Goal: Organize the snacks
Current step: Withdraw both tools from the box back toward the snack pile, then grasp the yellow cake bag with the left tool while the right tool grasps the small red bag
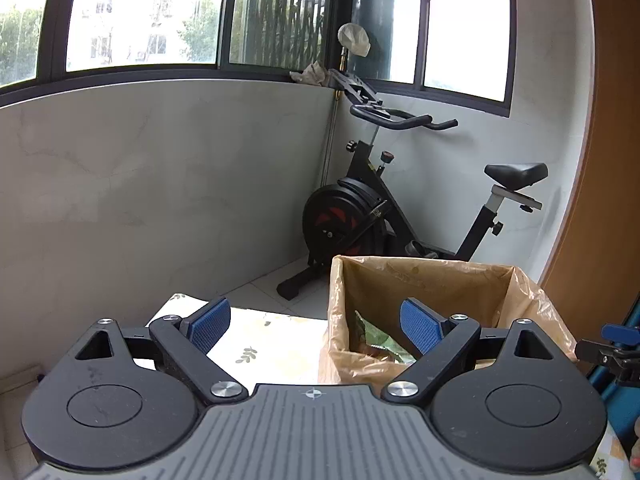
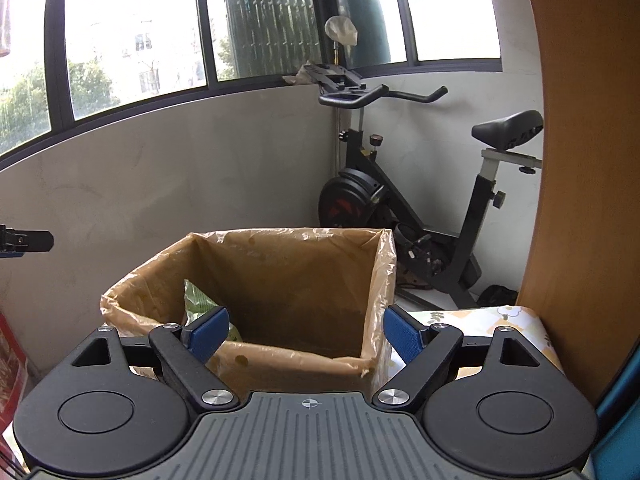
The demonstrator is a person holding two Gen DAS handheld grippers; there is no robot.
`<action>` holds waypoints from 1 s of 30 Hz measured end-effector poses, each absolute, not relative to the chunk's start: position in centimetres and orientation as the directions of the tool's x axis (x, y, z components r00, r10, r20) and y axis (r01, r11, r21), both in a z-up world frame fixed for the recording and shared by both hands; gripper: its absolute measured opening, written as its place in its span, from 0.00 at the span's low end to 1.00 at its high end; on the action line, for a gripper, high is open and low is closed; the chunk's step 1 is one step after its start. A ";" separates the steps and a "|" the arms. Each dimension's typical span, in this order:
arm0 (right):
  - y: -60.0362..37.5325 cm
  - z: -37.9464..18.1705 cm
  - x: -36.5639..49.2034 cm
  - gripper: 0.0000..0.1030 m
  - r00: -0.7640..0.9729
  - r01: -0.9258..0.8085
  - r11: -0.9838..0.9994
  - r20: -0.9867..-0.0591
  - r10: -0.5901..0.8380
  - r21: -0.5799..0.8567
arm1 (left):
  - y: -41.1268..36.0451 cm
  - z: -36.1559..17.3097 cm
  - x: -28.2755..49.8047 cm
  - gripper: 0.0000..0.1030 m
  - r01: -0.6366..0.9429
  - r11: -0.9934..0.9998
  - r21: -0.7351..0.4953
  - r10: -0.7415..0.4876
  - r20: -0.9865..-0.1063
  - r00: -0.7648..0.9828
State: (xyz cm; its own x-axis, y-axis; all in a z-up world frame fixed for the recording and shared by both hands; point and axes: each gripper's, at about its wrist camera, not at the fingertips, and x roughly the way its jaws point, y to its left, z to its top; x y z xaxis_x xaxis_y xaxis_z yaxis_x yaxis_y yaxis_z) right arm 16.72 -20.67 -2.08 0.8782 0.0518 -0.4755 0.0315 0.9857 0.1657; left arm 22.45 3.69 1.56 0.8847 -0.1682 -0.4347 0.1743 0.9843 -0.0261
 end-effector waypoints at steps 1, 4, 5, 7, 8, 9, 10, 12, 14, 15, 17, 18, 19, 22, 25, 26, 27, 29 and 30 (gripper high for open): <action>-20.5 -2.3 16.1 0.80 0.880 0.028 0.987 -0.472 0.052 0.160 | 4.1 1.3 21.5 0.91 0.181 0.983 -0.022 -0.173 -0.429 0.887; -20.0 -3.2 14.5 0.82 0.884 0.031 0.987 -0.465 0.048 0.160 | 4.8 0.3 19.3 0.91 0.188 0.982 -0.012 -0.175 -0.419 0.891; -19.8 -3.5 14.0 0.82 0.885 0.034 0.985 -0.463 0.047 0.167 | 5.0 -0.2 18.7 0.91 0.190 0.982 -0.011 -0.177 -0.419 0.891; -19.2 -4.3 12.9 0.82 0.889 0.038 0.983 -0.455 0.048 0.177 | 5.5 -1.4 17.4 0.91 0.192 0.981 -0.008 -0.178 -0.418 0.891; -18.9 -4.7 12.3 0.82 0.892 0.039 0.983 -0.449 0.045 0.177 | 5.7 -2.0 16.8 0.91 0.193 0.981 -0.008 -0.178 -0.419 0.890; -18.5 -5.1 11.7 0.82 0.897 0.042 0.984 -0.440 0.040 0.174 | 5.8 -2.8 16.3 0.91 0.190 0.982 -0.010 -0.176 -0.424 0.889; -18.0 -5.6 11.1 0.82 0.901 0.045 0.985 -0.433 0.033 0.169 | 6.0 -3.8 15.9 0.91 0.188 0.982 -0.018 -0.177 -0.435 0.883; -16.9 -6.8 9.7 0.82 0.906 0.052 0.986 -0.422 0.019 0.156 | 6.3 -5.7 15.1 0.91 0.186 0.982 -0.043 -0.184 -0.464 0.866; -15.9 -8.1 8.7 0.83 0.907 0.062 0.985 -0.420 0.011 0.159 | 6.3 -7.8 14.7 0.91 0.183 0.980 -0.080 -0.198 -0.504 0.841; -15.5 -8.9 8.2 0.83 0.906 0.066 0.985 -0.423 0.008 0.161 | 6.3 -8.8 14.5 0.91 0.178 0.979 -0.096 -0.202 -0.519 0.831; -14.5 -10.6 7.4 0.83 0.900 0.086 0.985 -0.435 -0.012 0.151 | 6.2 -10.7 14.2 0.91 0.164 0.978 -0.128 -0.207 -0.548 0.810; -14.0 -11.6 7.0 0.83 0.895 0.098 0.984 -0.446 -0.023 0.147 | 6.1 -11.4 14.1 0.91 0.157 0.977 -0.145 -0.212 -0.561 0.800; -13.7 -12.4 6.7 0.83 0.888 0.103 0.983 -0.460 -0.023 0.150 | 6.1 -12.1 14.0 0.91 0.154 0.975 -0.161 -0.219 -0.570 0.792; -13.1 -15.0 5.9 0.82 0.854 0.100 0.982 -0.520 -0.002 0.160 | 5.6 -13.8 13.6 0.91 0.150 0.974 -0.173 -0.224 -0.587 0.778; -13.2 -16.0 5.6 0.82 0.838 0.118 0.983 -0.546 -0.024 0.139 | 4.7 -15.2 13.0 0.91 0.166 0.972 -0.165 -0.232 -0.602 0.764; -13.4 -16.2 5.4 0.82 0.837 0.130 0.981 -0.546 -0.031 0.144 | 4.4 -15.6 12.9 0.91 0.172 0.973 -0.157 -0.232 -0.606 0.761; -13.6 -16.4 5.3 0.82 0.837 0.140 0.979 -0.546 -0.036 0.150 | 4.1 -15.9 12.9 0.91 0.180 0.973 -0.145 -0.231 -0.610 0.758; -13.8 -16.8 5.1 0.82 0.833 0.150 0.977 -0.551 -0.042 0.153 | 3.6 -16.8 12.6 0.91 0.191 0.974 -0.124 -0.227 -0.621 0.751; -13.9 -17.0 5.0 0.82 0.829 0.151 0.977 -0.557 -0.041 0.152 | 3.6 -17.0 12.7 0.91 0.191 0.974 -0.123 -0.225 -0.626 0.746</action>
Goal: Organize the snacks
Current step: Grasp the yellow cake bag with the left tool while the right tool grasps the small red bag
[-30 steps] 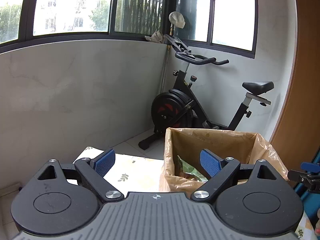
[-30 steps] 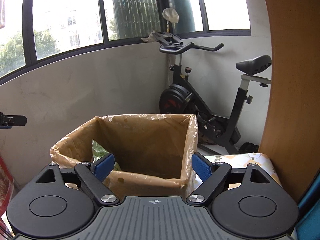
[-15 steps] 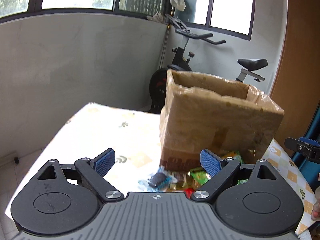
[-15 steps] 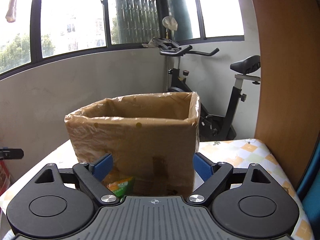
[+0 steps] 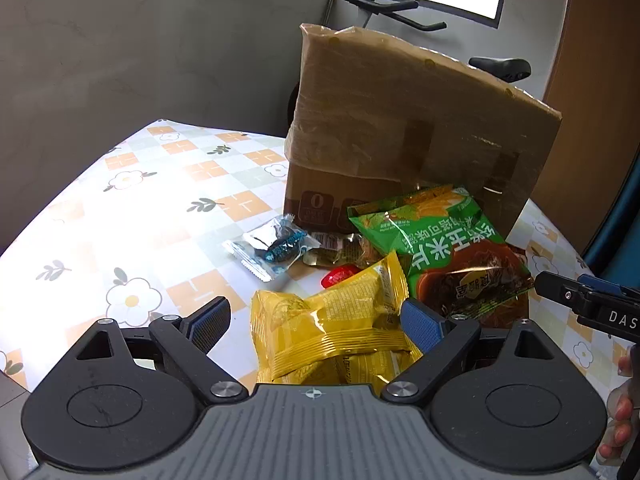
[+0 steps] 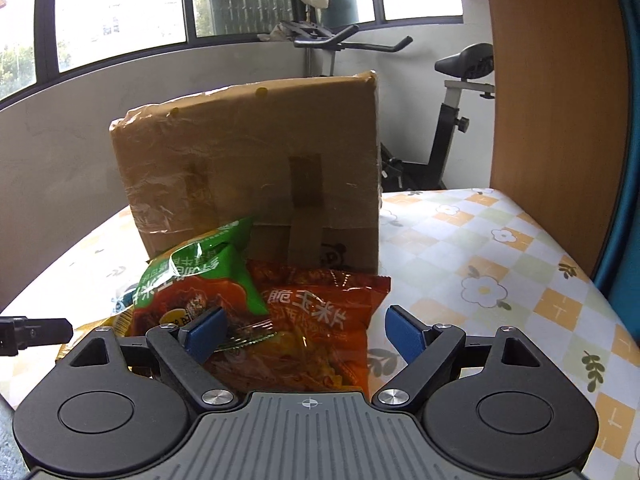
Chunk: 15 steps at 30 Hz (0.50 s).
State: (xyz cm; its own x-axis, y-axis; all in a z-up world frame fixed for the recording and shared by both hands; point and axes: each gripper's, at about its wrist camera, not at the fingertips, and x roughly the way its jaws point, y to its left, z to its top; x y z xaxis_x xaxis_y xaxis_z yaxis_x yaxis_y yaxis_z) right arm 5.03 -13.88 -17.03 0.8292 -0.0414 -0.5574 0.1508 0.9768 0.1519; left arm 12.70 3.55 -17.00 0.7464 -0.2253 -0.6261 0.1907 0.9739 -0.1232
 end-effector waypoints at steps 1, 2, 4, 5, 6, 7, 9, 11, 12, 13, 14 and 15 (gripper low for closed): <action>-13.9 -17.2 5.0 0.82 0.826 0.150 0.977 -0.563 -0.039 0.152 | 3.6 -17.2 12.9 0.91 0.189 0.974 -0.125 -0.225 -0.631 0.742; -13.9 -17.5 5.1 0.82 0.822 0.148 0.977 -0.569 -0.034 0.154 | 3.6 -17.4 13.1 0.91 0.186 0.974 -0.128 -0.225 -0.635 0.739; -14.0 -17.7 5.2 0.82 0.815 0.147 0.976 -0.579 -0.029 0.159 | 3.6 -17.8 13.5 0.91 0.183 0.974 -0.133 -0.226 -0.643 0.732; -14.0 -17.9 5.4 0.82 0.812 0.148 0.975 -0.583 -0.026 0.163 | 3.5 -18.0 13.2 0.91 0.192 0.971 -0.140 -0.236 -0.649 0.723; -14.0 -18.0 5.4 0.82 0.810 0.150 0.975 -0.585 -0.025 0.166 | 3.5 -18.5 13.4 0.92 0.209 0.966 -0.153 -0.258 -0.661 0.705; -14.0 -18.1 5.5 0.82 0.808 0.151 0.974 -0.588 -0.024 0.168 | 3.3 -19.1 13.8 0.92 0.214 0.963 -0.162 -0.267 -0.677 0.686; -14.1 -18.3 5.6 0.82 0.805 0.149 0.974 -0.593 -0.020 0.170 | 3.3 -20.2 13.9 0.99 0.205 0.962 -0.182 -0.274 -0.681 0.679; -14.1 -18.5 5.7 0.82 0.800 0.149 0.974 -0.600 -0.016 0.172 | 3.6 -20.7 14.1 1.00 0.201 0.958 -0.203 -0.286 -0.671 0.684; -14.1 -18.7 5.8 0.82 0.796 0.153 0.972 -0.604 -0.016 0.176 | 3.7 -20.8 14.2 1.00 0.201 0.957 -0.207 -0.288 -0.668 0.686; -14.2 -18.9 5.9 0.82 0.792 0.158 0.970 -0.610 -0.015 0.182 | 3.7 -21.0 14.2 1.00 0.210 0.954 -0.213 -0.299 -0.664 0.686; -14.4 -19.1 5.9 0.82 0.787 0.165 0.968 -0.617 -0.013 0.191 | 3.7 -21.2 14.3 1.00 0.215 0.952 -0.218 -0.306 -0.664 0.682; -14.5 -19.4 6.0 0.82 0.778 0.171 0.965 -0.628 -0.009 0.199 | 3.5 -21.5 14.5 1.00 0.225 0.947 -0.228 -0.320 -0.668 0.672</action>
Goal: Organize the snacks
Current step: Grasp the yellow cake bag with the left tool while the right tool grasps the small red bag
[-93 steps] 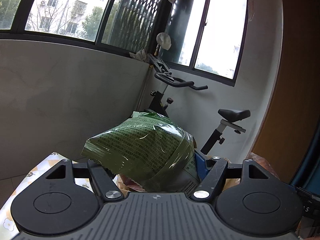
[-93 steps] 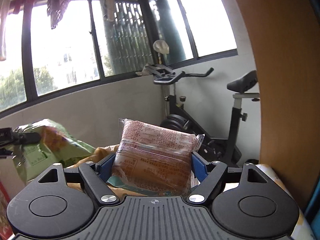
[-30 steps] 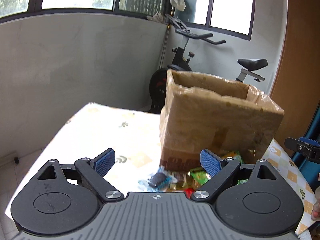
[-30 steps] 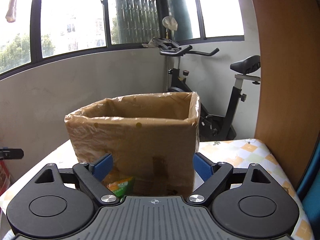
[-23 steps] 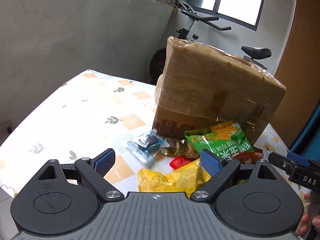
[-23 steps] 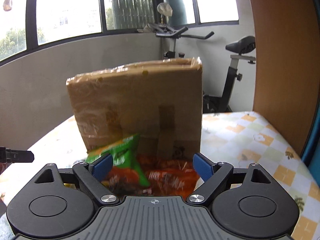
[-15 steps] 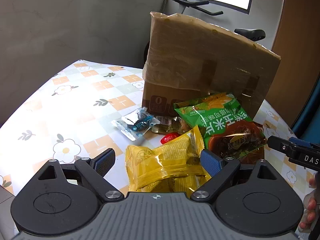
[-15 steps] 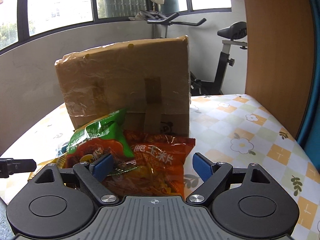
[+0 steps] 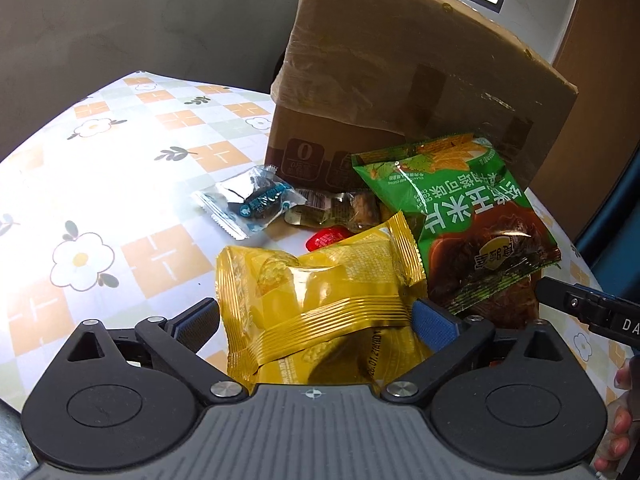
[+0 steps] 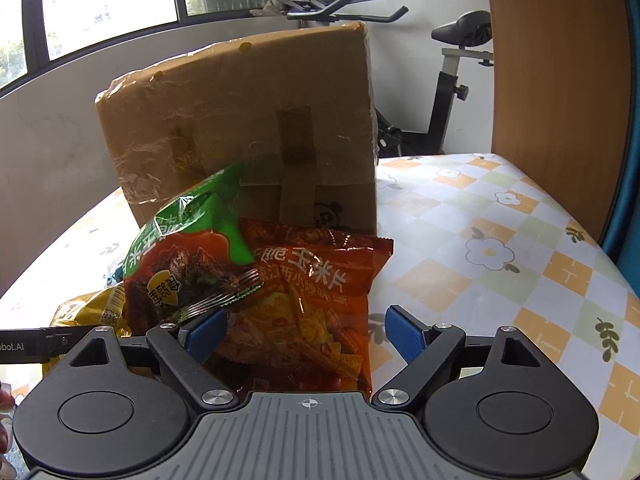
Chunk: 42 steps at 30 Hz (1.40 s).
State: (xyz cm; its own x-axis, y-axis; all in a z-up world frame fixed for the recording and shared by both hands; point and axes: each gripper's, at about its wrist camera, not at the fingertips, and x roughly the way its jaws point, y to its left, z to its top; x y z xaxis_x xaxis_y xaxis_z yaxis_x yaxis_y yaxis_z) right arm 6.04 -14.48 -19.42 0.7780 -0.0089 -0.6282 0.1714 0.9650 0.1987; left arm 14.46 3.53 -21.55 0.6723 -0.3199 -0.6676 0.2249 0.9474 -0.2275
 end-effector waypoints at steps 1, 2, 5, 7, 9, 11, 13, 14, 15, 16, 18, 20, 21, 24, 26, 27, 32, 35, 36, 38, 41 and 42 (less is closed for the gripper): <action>-14.5 -19.7 6.2 0.82 0.767 0.176 0.963 -0.642 -0.003 0.205 | 3.4 -21.7 14.5 1.00 0.232 0.945 -0.233 -0.328 -0.669 0.667; -14.6 -20.1 6.3 0.80 0.754 0.180 0.961 -0.657 0.002 0.210 | 3.0 -21.8 14.5 1.00 0.234 0.947 -0.220 -0.322 -0.665 0.674; -14.7 -20.7 6.4 0.75 0.729 0.192 0.957 -0.684 0.008 0.216 | 2.7 -21.7 14.2 0.96 0.249 0.946 -0.206 -0.322 -0.651 0.688; -14.8 -20.9 6.4 0.75 0.720 0.196 0.955 -0.694 0.014 0.223 | 3.0 -21.6 13.8 0.87 0.261 0.939 -0.225 -0.344 -0.631 0.695; -14.7 -21.1 6.5 0.76 0.710 0.193 0.955 -0.704 0.022 0.225 | 2.8 -21.0 12.9 0.82 0.251 0.950 -0.185 -0.311 -0.618 0.722; -14.5 -21.2 6.5 0.76 0.700 0.189 0.957 -0.714 0.026 0.220 | 3.0 -20.7 12.1 0.82 0.242 0.956 -0.164 -0.292 -0.601 0.744; -14.2 -21.4 6.5 0.76 0.688 0.181 0.959 -0.725 0.034 0.217 | 3.5 -20.2 11.7 0.82 0.241 0.954 -0.177 -0.299 -0.575 0.762; -14.1 -21.4 6.5 0.76 0.680 0.177 0.961 -0.732 0.038 0.214 | 3.7 -19.8 11.4 0.82 0.239 0.955 -0.175 -0.296 -0.561 0.773; -14.0 -21.4 6.5 0.76 0.671 0.175 0.962 -0.741 0.039 0.210 | 3.8 -19.5 11.2 0.82 0.238 0.957 -0.169 -0.291 -0.548 0.784; -13.9 -21.5 6.4 0.76 0.662 0.173 0.963 -0.749 0.043 0.208 | 3.8 -19.2 10.8 0.82 0.237 0.958 -0.163 -0.288 -0.536 0.794; -13.8 -21.6 6.3 0.76 0.639 0.167 0.964 -0.767 0.055 0.209 | 3.8 -18.8 10.6 0.82 0.240 0.957 -0.160 -0.289 -0.515 0.807; -13.6 -21.7 6.1 0.76 0.625 0.158 0.965 -0.778 0.067 0.209 | 3.8 -18.6 10.4 0.82 0.242 0.957 -0.160 -0.290 -0.504 0.814; -13.5 -21.8 6.1 0.76 0.619 0.153 0.966 -0.783 0.071 0.208 | 3.7 -18.6 10.5 0.82 0.241 0.957 -0.161 -0.290 -0.502 0.815; -13.0 -21.9 6.3 0.76 0.607 0.133 0.972 -0.791 0.075 0.195 | 3.8 -18.8 10.6 0.82 0.238 0.957 -0.166 -0.290 -0.510 0.810; -12.6 -22.1 6.5 0.76 0.601 0.118 0.976 -0.796 0.075 0.181 | 3.9 -18.9 10.6 0.82 0.233 0.958 -0.167 -0.286 -0.514 0.808; -12.3 -22.1 6.6 0.77 0.600 0.110 0.979 -0.797 0.070 0.170 | 4.0 -19.0 10.6 0.82 0.230 0.958 -0.168 -0.285 -0.515 0.808; -10.6 -22.5 7.2 0.81 0.599 0.066 0.994 -0.800 0.032 0.089 | 4.1 -19.3 10.8 0.82 0.220 0.961 -0.171 -0.277 -0.526 0.804; -10.1 -22.7 7.2 0.78 0.603 0.054 0.998 -0.798 0.004 0.045 | 4.1 -19.4 10.8 0.82 0.215 0.962 -0.170 -0.273 -0.530 0.803; -10.2 -22.6 7.1 0.76 0.605 0.060 0.997 -0.796 -0.001 0.044 | 4.1 -19.4 10.8 0.82 0.213 0.962 -0.170 -0.272 -0.530 0.804; -10.7 -22.5 6.9 0.70 0.606 0.072 0.995 -0.796 0.010 0.067 | 4.1 -19.3 10.8 0.82 0.210 0.962 -0.172 -0.270 -0.529 0.805; -12.2 -22.2 6.6 0.58 0.613 0.095 0.990 -0.790 0.026 0.106 | 4.2 -19.3 10.8 0.82 0.203 0.963 -0.176 -0.267 -0.531 0.804; -12.6 -22.1 6.5 0.56 0.616 0.108 0.986 -0.787 0.031 0.124 | 4.3 -19.3 10.9 0.82 0.203 0.963 -0.178 -0.268 -0.533 0.803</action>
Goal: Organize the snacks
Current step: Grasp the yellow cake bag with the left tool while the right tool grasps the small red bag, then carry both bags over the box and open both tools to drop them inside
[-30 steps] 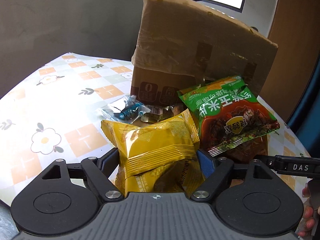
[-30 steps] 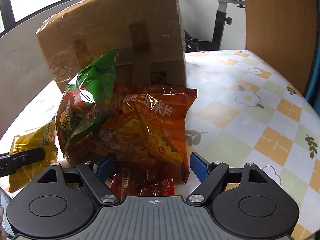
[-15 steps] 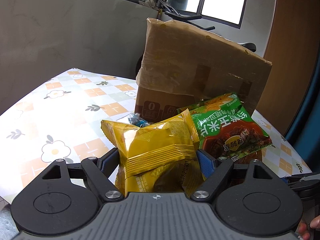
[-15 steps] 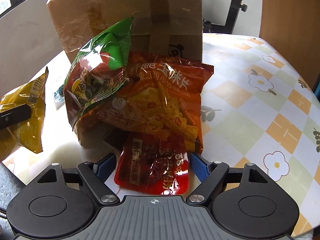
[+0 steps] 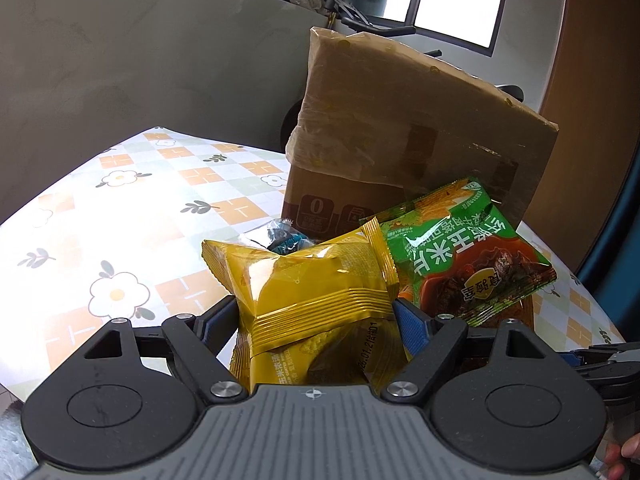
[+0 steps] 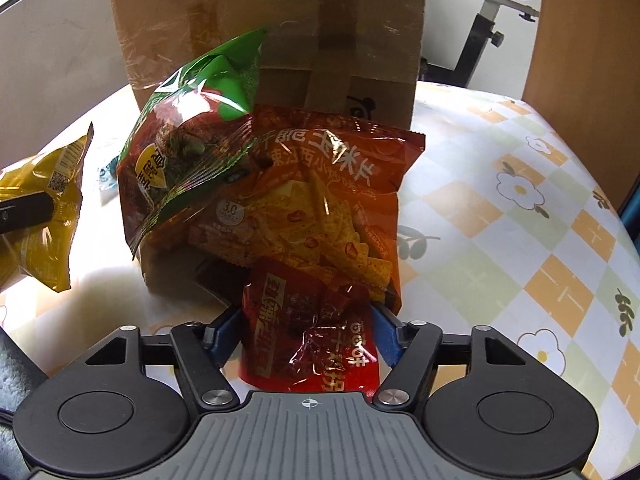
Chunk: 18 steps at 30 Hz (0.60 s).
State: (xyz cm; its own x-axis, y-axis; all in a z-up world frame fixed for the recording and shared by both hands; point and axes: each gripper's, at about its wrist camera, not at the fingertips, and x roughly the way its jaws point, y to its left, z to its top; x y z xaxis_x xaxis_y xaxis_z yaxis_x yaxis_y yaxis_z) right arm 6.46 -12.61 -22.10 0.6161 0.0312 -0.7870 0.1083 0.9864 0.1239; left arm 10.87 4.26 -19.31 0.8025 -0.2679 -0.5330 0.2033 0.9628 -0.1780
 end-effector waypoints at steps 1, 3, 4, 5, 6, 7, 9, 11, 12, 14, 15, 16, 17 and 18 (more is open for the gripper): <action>-13.1 -22.0 6.3 0.53 0.618 0.123 0.982 -0.785 0.036 0.142 | 4.2 -19.3 10.9 0.82 0.204 0.963 -0.178 -0.268 -0.533 0.802; -14.2 -21.9 5.9 0.50 0.622 0.155 0.975 -0.782 0.032 0.162 | 4.2 -19.2 10.8 0.82 0.206 0.962 -0.177 -0.269 -0.530 0.804; -14.8 -21.8 5.8 0.49 0.626 0.167 0.971 -0.779 0.030 0.172 | 4.2 -19.1 10.8 0.82 0.206 0.962 -0.177 -0.269 -0.527 0.806; -15.2 -21.7 5.7 0.49 0.631 0.178 0.967 -0.775 0.029 0.181 | 4.2 -19.1 10.7 0.82 0.205 0.963 -0.177 -0.268 -0.524 0.808; -15.4 -21.5 5.8 0.49 0.637 0.187 0.964 -0.771 0.027 0.188 | 4.2 -19.1 10.7 0.82 0.204 0.963 -0.177 -0.267 -0.523 0.809; -15.6 -21.4 5.7 0.49 0.643 0.193 0.962 -0.765 0.023 0.192 | 4.2 -19.0 10.6 0.82 0.203 0.963 -0.176 -0.266 -0.522 0.811; -16.0 -21.0 5.5 0.49 0.657 0.214 0.959 -0.754 0.001 0.187 | 4.2 -19.0 10.5 0.82 0.201 0.964 -0.174 -0.263 -0.520 0.813; -16.8 -20.7 5.0 0.49 0.671 0.241 0.952 -0.741 -0.021 0.191 | 4.3 -18.9 10.4 0.82 0.200 0.964 -0.172 -0.262 -0.517 0.815; -17.2 -20.6 5.0 0.49 0.675 0.251 0.949 -0.737 -0.029 0.193 | 4.3 -18.9 10.4 0.82 0.201 0.964 -0.171 -0.262 -0.516 0.815; -17.9 -20.3 4.9 0.49 0.680 0.266 0.945 -0.732 -0.042 0.193 | 4.2 -18.9 10.4 0.82 0.201 0.965 -0.168 -0.260 -0.516 0.816; -18.1 -20.1 4.9 0.49 0.687 0.264 0.945 -0.726 -0.043 0.194 | 4.2 -18.8 10.3 0.82 0.203 0.966 -0.160 -0.257 -0.515 0.818; -18.2 -19.8 4.9 0.49 0.694 0.259 0.946 -0.719 -0.043 0.193 | 4.1 -18.8 10.3 0.82 0.204 0.967 -0.150 -0.253 -0.513 0.820; -18.0 -19.5 5.1 0.49 0.704 0.251 0.950 -0.708 -0.047 0.187 | 4.0 -18.6 10.3 0.82 0.205 0.969 -0.139 -0.248 -0.508 0.825; -17.9 -19.2 5.1 0.49 0.716 0.243 0.954 -0.696 -0.051 0.179 | 4.0 -18.4 10.4 0.82 0.207 0.969 -0.134 -0.247 -0.502 0.829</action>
